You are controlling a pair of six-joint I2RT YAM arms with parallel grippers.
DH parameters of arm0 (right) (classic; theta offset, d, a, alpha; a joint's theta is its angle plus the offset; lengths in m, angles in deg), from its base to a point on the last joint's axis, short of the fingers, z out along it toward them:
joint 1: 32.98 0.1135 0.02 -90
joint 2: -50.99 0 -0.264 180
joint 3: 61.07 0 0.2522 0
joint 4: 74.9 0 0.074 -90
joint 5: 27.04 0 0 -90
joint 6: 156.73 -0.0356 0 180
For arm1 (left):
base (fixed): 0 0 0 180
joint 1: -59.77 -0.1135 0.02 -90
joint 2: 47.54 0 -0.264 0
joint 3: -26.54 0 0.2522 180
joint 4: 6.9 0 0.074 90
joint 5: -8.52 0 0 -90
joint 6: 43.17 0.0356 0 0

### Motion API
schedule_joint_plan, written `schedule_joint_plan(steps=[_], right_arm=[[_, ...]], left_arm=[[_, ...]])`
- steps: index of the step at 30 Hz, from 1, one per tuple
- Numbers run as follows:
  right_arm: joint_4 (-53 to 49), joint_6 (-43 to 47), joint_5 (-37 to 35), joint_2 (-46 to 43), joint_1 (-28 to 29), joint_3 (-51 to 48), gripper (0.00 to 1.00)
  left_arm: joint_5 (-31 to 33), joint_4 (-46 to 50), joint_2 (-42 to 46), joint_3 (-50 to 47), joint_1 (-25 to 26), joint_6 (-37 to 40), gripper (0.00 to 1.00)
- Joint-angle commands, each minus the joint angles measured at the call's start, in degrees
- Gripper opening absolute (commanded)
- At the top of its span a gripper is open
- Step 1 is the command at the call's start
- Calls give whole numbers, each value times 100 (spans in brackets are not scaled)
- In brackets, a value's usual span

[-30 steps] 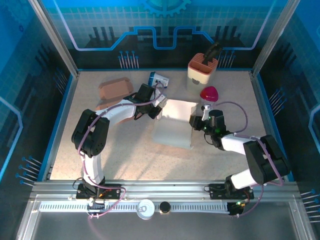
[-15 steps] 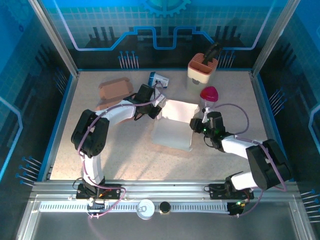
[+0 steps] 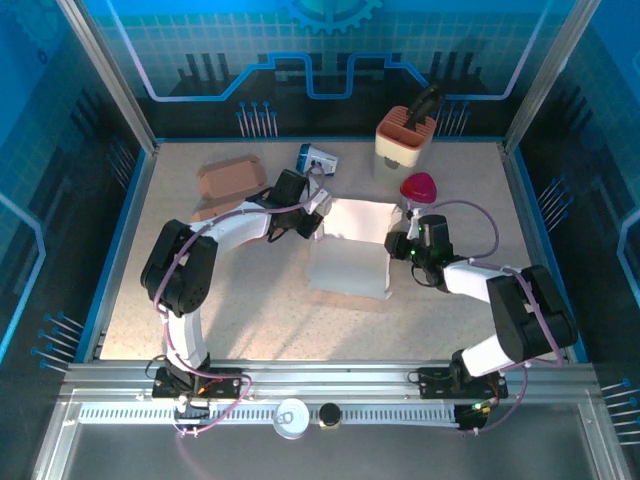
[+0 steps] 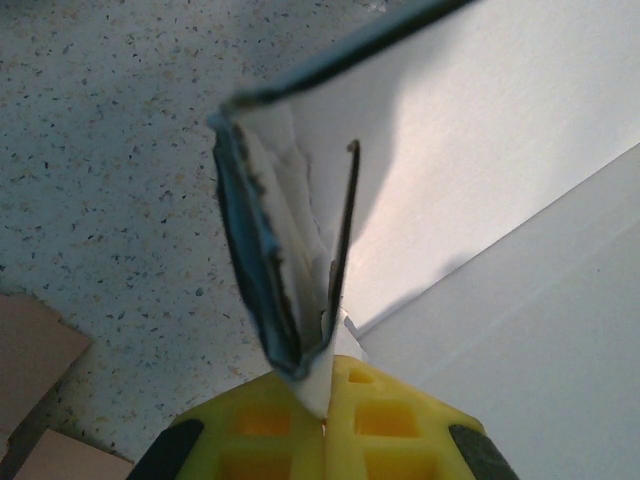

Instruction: Fold the paper box

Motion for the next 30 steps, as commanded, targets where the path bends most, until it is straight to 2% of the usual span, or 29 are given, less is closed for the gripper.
schedule_joint_plan(steps=[1,14,20,22,24,27,30], right_arm=[[166,179,373,162,-20,166,16],[345,283,441,40,79,84,14],[514,251,1414,-130,-304,0,14],[626,123,1723,-411,-462,-190,21],[718,15,1821,-728,-633,-449,25],[776,-69,1840,-1092,-956,-759,26],[1112,-250,2022,-1025,-1259,-897,25]], left_arm=[[-136,257,49,-92,41,49,0],[-101,256,10,-51,41,55,0],[-66,276,-3,-42,41,34,0],[-101,287,-12,-22,32,7,0],[-123,332,-36,5,11,-29,0],[-203,368,-50,38,-20,-45,0],[-448,418,-56,64,-135,-95,0]])
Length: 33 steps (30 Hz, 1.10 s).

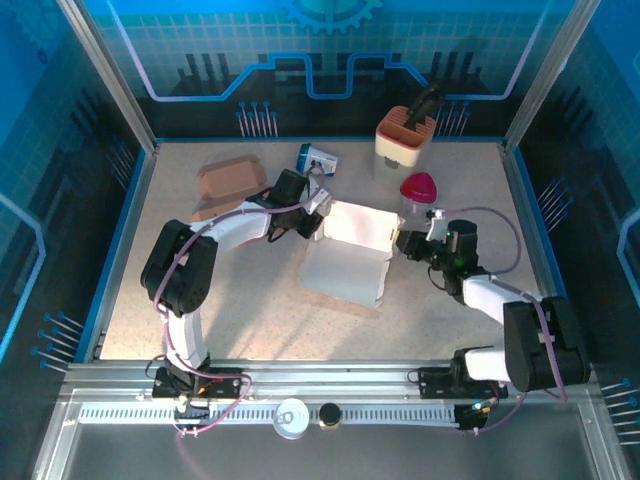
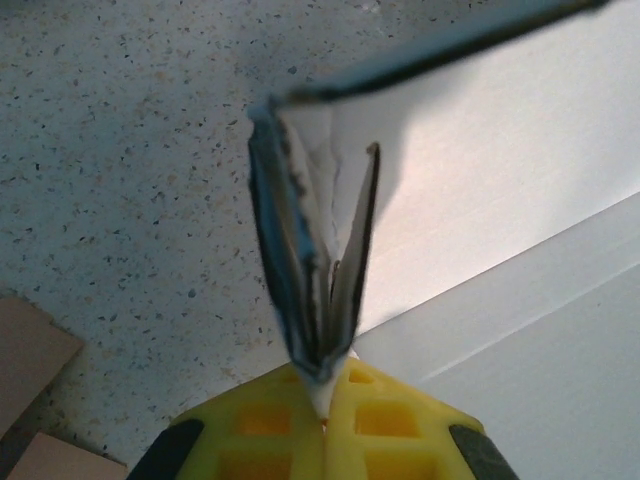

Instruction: Fold the paper box

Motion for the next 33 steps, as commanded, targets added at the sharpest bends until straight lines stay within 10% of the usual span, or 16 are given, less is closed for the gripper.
schedule_joint_plan(steps=[1,16,33], right_arm=[[736,-295,486,135,-323,-232,26],[2941,-778,807,1149,-76,-833,29],[2289,-374,206,9,264,-1230,39]], left_arm=[[-437,434,-64,88,-157,-117,0],[-598,859,-346,485,-240,-78,0],[-534,882,-373,528,-239,-75,0]])
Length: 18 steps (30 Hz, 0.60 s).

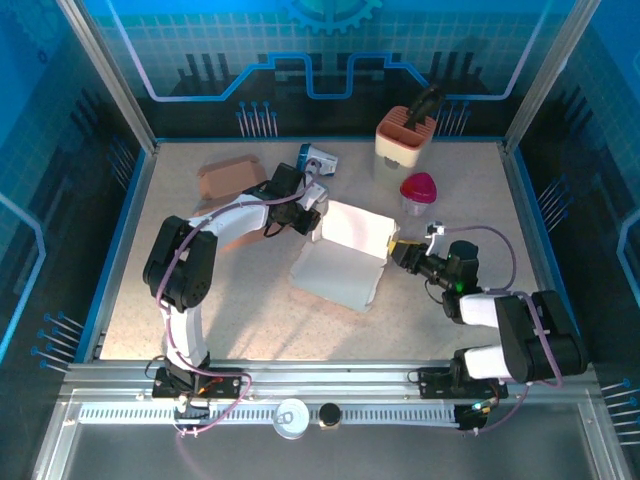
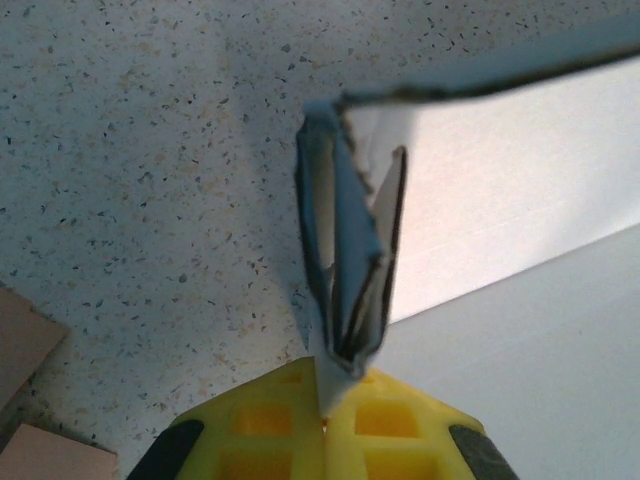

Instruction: Fold the paper box

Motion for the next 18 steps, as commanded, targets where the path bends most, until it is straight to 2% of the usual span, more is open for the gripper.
schedule_joint_plan(steps=[1,3,11,18], right_arm=[[-202,232,-241,-277,92,-112,39],[-669,407,-356,-295,127,27,38],[-716,457,-343,-28,118,248,34],[-616,465,-216,403,177,510,36]], left_arm=[[-89,293,-177,98,-36,-48,0],[-86,303,-180,112,-35,-51,0],[-85,337,-171,101,-40,-19,0],[-97,334,-173,114,-39,-1,0]])
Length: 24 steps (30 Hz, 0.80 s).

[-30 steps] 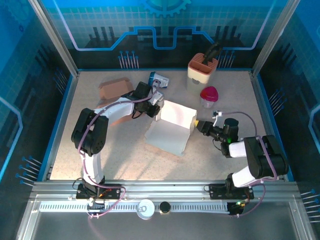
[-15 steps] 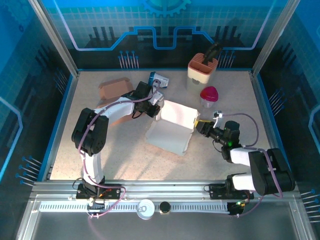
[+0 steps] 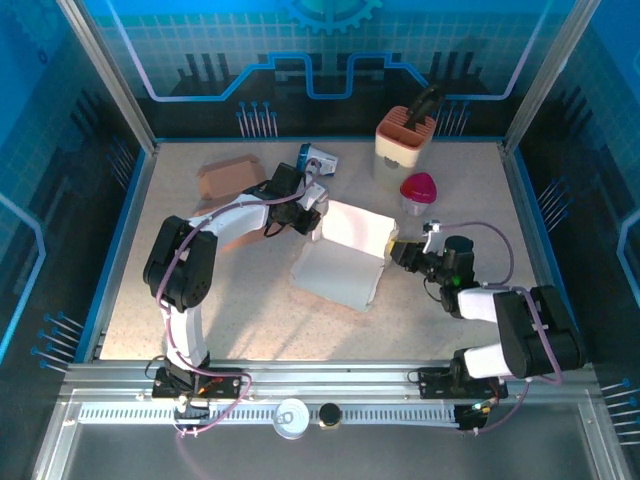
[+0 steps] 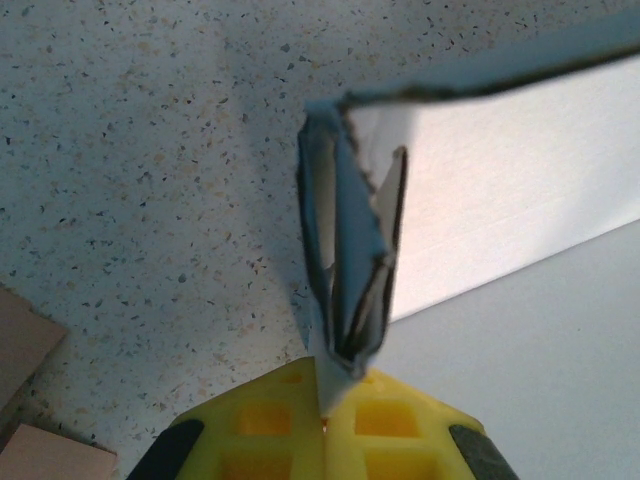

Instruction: Fold the paper box

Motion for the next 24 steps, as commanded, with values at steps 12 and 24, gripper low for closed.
schedule_joint_plan(steps=[12,24], right_arm=[[-439,326,-130,552,229,719,33],[-893,359,-498,835,386,1104,40]], left_arm=[[-50,311,-147,86,-9,67,0],[52,346,-152,86,34,128,0]])
